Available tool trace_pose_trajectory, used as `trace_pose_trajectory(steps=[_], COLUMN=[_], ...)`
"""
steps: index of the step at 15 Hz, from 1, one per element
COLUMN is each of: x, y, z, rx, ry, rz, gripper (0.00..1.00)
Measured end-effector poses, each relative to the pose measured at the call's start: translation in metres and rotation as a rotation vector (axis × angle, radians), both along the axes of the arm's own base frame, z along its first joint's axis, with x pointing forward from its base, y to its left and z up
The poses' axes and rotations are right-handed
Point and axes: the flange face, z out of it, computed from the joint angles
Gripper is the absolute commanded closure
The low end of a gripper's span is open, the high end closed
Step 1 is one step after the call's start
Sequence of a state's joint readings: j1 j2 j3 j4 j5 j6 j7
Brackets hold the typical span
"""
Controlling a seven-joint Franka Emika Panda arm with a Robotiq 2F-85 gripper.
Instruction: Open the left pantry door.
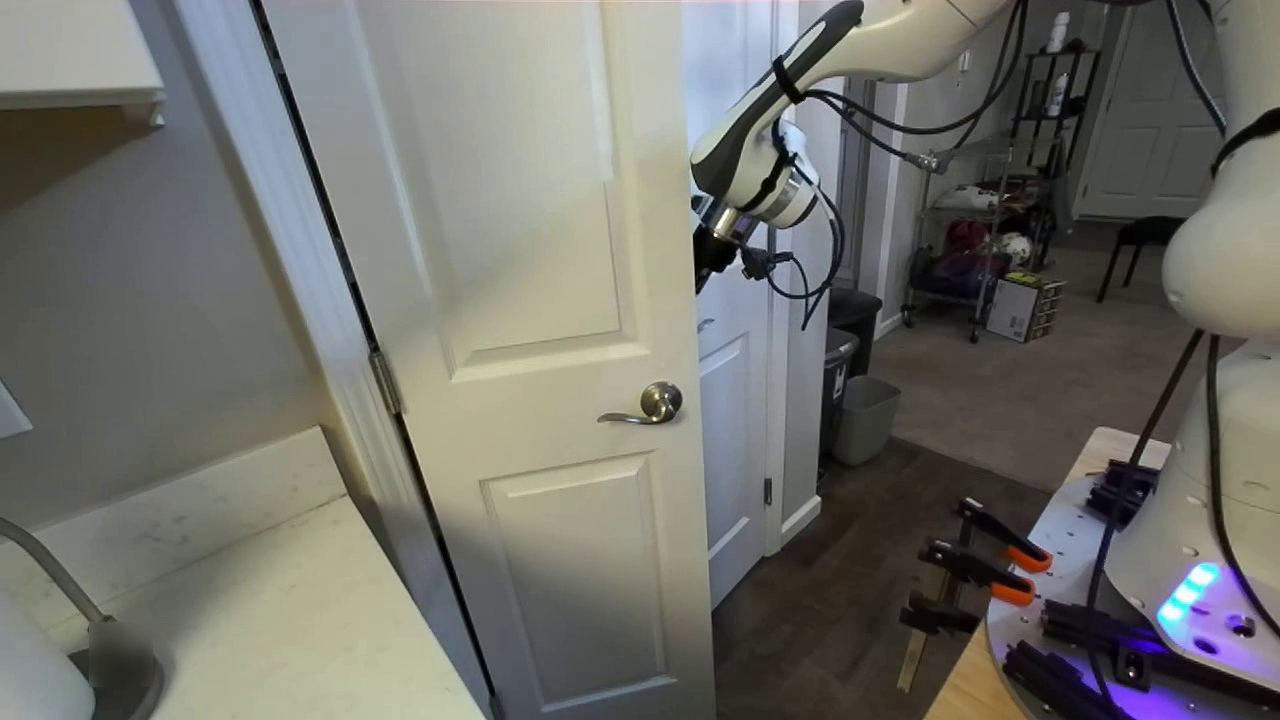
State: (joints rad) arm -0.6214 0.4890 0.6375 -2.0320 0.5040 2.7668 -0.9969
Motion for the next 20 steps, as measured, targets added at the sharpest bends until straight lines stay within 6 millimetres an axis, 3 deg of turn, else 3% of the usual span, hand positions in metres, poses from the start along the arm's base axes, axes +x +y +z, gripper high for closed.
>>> trace_pose_trajectory(steps=[5,10,15,20], x=[-0.004,-0.010,-0.037,-0.077], y=[-0.002,0.009,0.016,0.035], z=[0.004,-0.001,-0.005,-0.006], rx=[-0.034,-0.018,-0.035,-0.063], ry=[-0.030,-0.060,-0.088,-0.105], rz=[0.146,0.203,0.148,0.105], gripper=[0.00,0.00,0.00,0.00])
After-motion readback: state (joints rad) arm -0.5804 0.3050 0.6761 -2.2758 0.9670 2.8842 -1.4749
